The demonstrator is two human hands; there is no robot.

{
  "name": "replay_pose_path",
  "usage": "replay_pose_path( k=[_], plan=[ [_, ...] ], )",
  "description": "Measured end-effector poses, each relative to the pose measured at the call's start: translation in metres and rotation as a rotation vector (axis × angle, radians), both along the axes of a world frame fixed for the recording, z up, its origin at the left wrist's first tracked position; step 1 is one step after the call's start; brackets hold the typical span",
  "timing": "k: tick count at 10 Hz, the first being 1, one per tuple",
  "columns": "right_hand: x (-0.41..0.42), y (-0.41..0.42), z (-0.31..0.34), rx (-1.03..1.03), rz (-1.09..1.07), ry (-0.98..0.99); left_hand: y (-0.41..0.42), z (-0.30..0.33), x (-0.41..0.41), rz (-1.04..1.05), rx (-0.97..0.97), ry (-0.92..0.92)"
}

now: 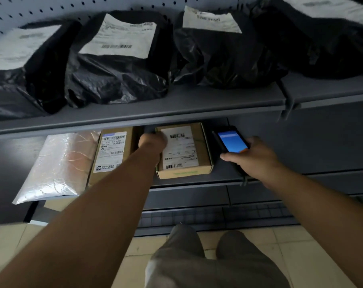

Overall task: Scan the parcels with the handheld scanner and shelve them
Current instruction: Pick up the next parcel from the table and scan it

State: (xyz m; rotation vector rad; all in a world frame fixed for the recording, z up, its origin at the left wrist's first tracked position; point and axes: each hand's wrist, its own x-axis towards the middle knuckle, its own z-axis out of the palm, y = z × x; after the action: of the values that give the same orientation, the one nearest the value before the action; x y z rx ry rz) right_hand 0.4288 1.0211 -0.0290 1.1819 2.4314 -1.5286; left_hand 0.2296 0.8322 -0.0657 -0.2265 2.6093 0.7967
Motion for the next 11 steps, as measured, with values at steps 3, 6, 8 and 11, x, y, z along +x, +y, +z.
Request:
replay_pose_path(
  k=[3, 6, 8, 11],
  plan=[
    [0.003, 0.007, -0.022, -0.006, -0.041, 0.013, 0.01, -0.004, -0.011, 0.002, 0.081, 0.089],
    [0.028, 0.002, -0.004, -0.001, -0.011, -0.055, -0.004, 0.021, 0.015, -0.031, 0.029, 0.119],
    [0.059, -0.005, 0.029, -0.048, 0.028, -0.093, -0.022, 0.06, 0.06, -0.097, 0.003, 0.099],
    [0.091, -0.013, 0.08, -0.122, 0.099, -0.084, -0.044, 0.109, 0.142, -0.036, 0.011, 0.001]
  ],
)
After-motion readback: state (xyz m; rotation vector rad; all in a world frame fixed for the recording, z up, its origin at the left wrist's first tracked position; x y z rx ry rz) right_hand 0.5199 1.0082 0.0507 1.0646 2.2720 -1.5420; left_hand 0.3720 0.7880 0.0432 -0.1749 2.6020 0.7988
